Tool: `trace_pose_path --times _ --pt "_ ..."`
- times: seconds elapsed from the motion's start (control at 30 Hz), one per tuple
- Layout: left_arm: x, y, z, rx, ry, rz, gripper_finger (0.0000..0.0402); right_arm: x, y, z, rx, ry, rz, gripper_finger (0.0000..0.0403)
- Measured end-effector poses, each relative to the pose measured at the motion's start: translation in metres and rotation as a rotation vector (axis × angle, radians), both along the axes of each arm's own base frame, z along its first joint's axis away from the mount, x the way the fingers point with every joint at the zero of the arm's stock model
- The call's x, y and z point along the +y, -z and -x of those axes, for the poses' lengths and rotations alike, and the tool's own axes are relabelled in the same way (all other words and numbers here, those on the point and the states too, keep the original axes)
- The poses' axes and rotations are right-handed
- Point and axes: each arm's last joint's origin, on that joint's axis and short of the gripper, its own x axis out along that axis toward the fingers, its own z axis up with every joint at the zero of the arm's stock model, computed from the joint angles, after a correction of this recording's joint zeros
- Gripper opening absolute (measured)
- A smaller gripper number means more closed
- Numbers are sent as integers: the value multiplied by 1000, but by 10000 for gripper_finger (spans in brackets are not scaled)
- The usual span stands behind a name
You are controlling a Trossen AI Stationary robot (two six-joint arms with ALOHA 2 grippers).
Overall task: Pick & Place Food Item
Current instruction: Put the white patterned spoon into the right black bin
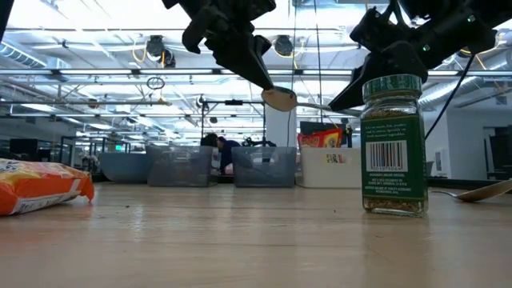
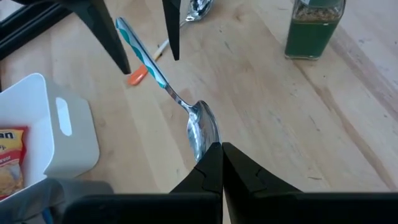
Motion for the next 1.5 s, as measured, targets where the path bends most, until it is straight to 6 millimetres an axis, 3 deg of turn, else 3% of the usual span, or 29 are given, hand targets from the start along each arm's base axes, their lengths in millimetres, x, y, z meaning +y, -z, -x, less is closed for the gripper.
trace_pose_path --times 0.4,0.67,1.0,1.23,1.5 --pt "1 -2 -2 -25 0 -2 0 -4 1 0 12 17 4 120" --pt "3 -2 -2 -28 -11 -16 0 -6 2 1 29 -10 13 22" --pt "7 -2 -2 -31 -45 -24 11 -6 2 0 22 4 21 21" --pt "7 -4 -2 -40 -62 -27 58 -7 0 0 6 19 20 21" --pt "6 -12 2 -58 -106 19 165 -7 -2 -2 -18 25 21 21"
